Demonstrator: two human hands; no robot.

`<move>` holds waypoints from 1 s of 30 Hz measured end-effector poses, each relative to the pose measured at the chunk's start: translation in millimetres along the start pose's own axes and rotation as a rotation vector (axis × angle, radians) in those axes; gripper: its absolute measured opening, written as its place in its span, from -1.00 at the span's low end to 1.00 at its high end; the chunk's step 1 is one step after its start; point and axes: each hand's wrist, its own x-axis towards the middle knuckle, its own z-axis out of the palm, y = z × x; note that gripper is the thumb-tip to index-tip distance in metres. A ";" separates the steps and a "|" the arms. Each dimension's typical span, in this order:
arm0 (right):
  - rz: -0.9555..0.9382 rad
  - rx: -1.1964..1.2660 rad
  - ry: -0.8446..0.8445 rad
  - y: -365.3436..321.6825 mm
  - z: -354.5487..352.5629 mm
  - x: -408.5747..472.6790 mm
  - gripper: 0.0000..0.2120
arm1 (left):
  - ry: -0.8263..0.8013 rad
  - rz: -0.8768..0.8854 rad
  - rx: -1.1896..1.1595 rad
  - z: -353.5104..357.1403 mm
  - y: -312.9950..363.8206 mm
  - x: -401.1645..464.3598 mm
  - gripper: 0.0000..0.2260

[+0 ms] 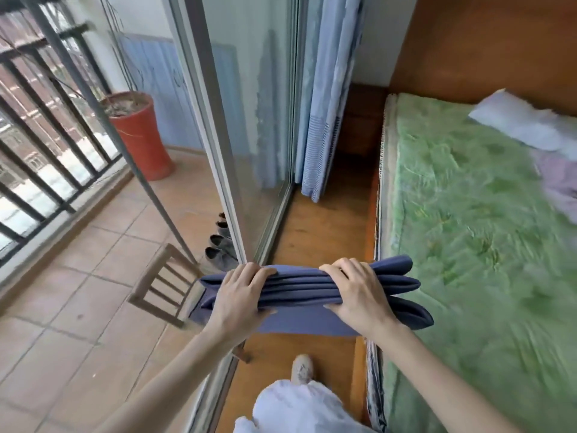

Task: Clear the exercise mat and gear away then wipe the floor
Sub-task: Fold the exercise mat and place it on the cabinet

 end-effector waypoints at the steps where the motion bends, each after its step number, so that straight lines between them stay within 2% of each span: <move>1: 0.014 -0.002 -0.008 4.9 2.7 4.5 -0.31 | -0.009 0.006 -0.006 4.9 -3.2 8.1 -0.37; 9: 0.128 0.007 -0.041 68.0 21.5 69.4 -0.29 | -0.072 0.088 -0.022 37.8 -31.5 115.3 -0.30; 20: 0.156 -0.048 0.059 214.9 0.9 195.8 -0.27 | 0.024 0.166 0.011 77.9 -39.5 319.0 -0.23; 24: 0.186 -0.085 0.077 257.3 -8.5 227.0 -0.24 | 0.045 0.201 -0.019 87.3 -36.2 375.8 -0.32; 30: 0.221 -0.101 0.098 310.9 -14.9 259.6 -0.29 | 0.055 0.244 -0.017 106.3 -29.9 446.7 -0.36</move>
